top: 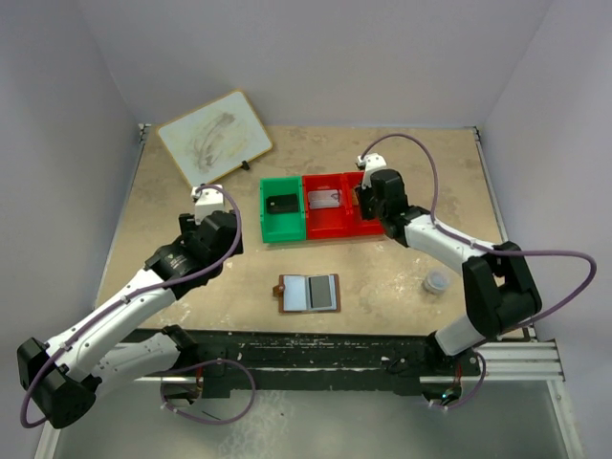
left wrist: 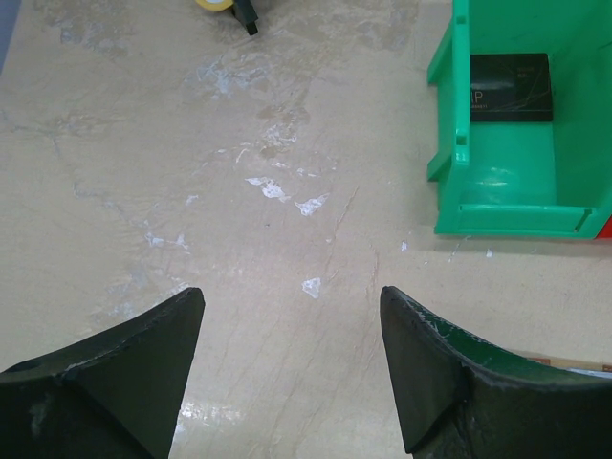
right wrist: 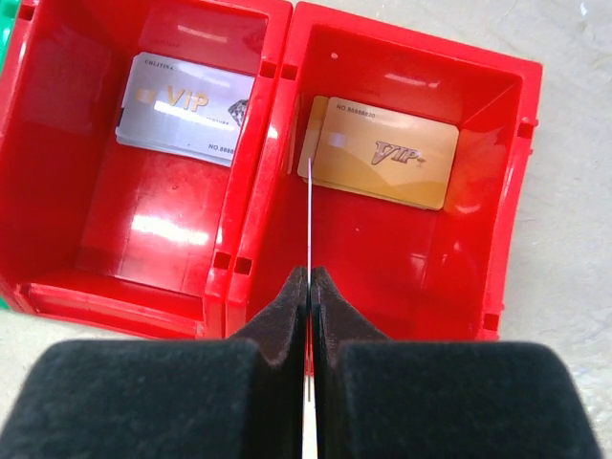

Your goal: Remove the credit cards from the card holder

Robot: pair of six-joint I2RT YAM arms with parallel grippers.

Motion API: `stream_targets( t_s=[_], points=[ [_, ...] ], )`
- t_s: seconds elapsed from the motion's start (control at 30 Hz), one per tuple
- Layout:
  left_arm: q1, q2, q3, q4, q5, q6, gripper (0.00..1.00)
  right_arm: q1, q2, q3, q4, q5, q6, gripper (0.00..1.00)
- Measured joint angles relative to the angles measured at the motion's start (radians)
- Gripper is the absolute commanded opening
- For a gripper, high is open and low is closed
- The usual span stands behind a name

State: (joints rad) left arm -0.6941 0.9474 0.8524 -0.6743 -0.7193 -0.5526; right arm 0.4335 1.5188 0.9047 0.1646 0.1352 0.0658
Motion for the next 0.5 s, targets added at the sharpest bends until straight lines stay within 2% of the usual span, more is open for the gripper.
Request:
stream_targets(
  t_s=[0.2,0.5],
  points=[
    [0.0,0.0,0.0,0.0,0.001,0.001,0.72,0.0,0.085,0.084,-0.063,-0.001,0.077,0.0],
    [0.0,0.0,0.0,0.0,0.002,0.001,0.72,0.003,0.077,0.084,-0.08,-0.042,0.133,0.0]
  ],
)
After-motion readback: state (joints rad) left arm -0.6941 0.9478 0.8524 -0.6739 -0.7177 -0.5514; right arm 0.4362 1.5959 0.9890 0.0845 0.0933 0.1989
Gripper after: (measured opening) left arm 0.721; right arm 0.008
